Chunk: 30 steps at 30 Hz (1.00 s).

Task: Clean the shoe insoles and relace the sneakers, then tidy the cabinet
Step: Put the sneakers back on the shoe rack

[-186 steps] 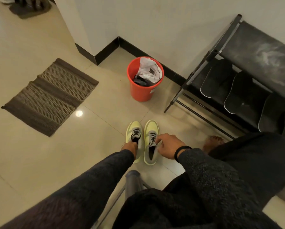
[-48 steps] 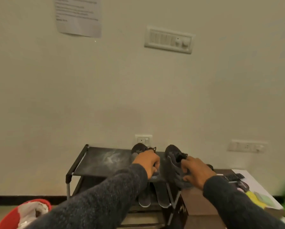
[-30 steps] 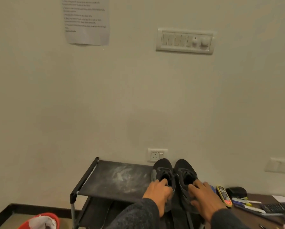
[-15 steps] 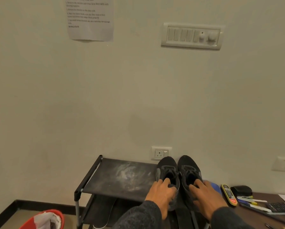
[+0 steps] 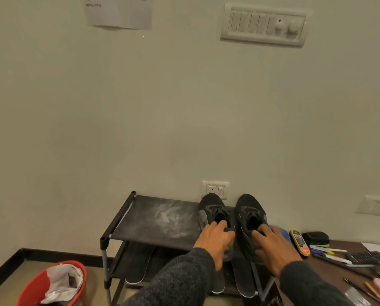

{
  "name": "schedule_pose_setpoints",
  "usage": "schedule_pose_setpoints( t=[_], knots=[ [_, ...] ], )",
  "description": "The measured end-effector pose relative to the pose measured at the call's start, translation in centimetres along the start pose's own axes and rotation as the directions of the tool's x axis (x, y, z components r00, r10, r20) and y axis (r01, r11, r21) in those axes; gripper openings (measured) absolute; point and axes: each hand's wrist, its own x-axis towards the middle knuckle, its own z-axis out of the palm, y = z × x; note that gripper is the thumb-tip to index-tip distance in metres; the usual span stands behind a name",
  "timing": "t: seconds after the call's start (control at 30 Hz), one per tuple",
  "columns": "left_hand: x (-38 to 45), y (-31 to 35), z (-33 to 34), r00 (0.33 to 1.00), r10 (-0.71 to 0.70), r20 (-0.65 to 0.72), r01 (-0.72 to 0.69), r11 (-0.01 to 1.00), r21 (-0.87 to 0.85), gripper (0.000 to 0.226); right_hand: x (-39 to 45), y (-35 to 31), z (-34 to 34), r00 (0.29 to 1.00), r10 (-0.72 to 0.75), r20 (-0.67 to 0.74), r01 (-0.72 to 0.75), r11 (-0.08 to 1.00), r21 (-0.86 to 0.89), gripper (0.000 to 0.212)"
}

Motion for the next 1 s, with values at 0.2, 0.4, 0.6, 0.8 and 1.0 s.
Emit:
schedule_pose_setpoints(
  t=[0.2,0.4,0.6,0.8,1.0],
  knots=[
    [0.1,-1.6,0.4,0.999,0.032,-0.013,-0.032,0.999,-0.005,0.039,0.4,0.0,-0.2,0.999,0.046,-0.004,-0.046,0.999,-0.018,0.042],
    [0.1,-0.8,-0.6,0.999,-0.027,0.045,0.026,1.0,0.011,0.026,0.9,-1.0,-1.2,0.995,0.091,0.025,-0.091,0.995,-0.03,0.039],
    [-1.4,-1.1,-3.7,0.997,-0.04,0.067,0.044,0.997,-0.056,0.019,0.2,-3.1,-3.8,0.994,0.102,-0.025,-0.103,0.995,-0.015,0.028],
    [-4.9,-4.0,-9.2,0.998,-0.051,0.035,0.051,0.998,-0.023,0.023,0.9,-9.0,-8.1,0.996,0.041,-0.074,-0.043,0.999,-0.024,0.022],
    [-13.8,-10.3,-13.1,0.982,-0.19,-0.009,0.19,0.982,-0.001,0.02,2.8,-20.6,-9.3,0.982,-0.139,-0.124,0.134,0.99,-0.049,0.022]
  ],
)
